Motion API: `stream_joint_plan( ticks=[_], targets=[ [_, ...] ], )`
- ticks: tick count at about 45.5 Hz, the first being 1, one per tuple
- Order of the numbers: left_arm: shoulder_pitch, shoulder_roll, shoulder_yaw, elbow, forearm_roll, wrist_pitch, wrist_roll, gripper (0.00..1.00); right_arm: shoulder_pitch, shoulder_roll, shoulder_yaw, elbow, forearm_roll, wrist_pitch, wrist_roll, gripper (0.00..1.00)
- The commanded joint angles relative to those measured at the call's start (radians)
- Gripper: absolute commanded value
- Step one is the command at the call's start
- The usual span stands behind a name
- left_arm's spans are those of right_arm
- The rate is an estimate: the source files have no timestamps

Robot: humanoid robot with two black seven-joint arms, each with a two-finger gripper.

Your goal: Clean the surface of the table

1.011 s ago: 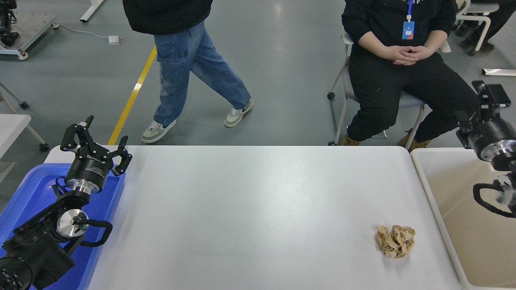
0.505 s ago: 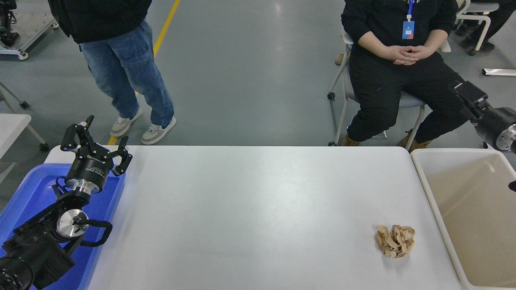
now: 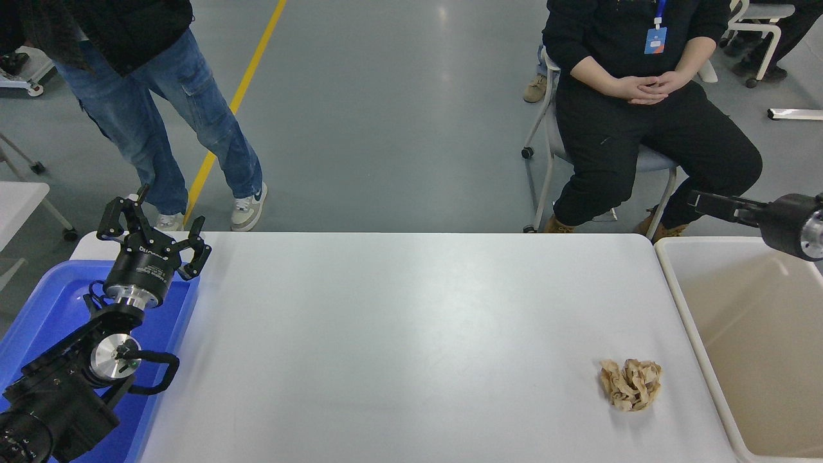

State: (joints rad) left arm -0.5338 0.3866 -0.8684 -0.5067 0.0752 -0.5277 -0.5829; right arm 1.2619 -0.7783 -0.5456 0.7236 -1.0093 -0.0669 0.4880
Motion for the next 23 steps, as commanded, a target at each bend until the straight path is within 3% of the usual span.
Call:
stream_joint_plan(
  ticks=[1,23],
  targets=[
    [0.000,0.000,0.000,0.000,0.000,0.000,0.000,1.00,0.079,-0.001,-0.135,0.060,-0.127,0.006,0.069,0.98],
    [0.000,0.000,0.000,0.000,0.000,0.000,0.000,1.00,0.159,-0.058,-0.249,0.315,-0.367,0.009,0.080,0.98]
  ],
)
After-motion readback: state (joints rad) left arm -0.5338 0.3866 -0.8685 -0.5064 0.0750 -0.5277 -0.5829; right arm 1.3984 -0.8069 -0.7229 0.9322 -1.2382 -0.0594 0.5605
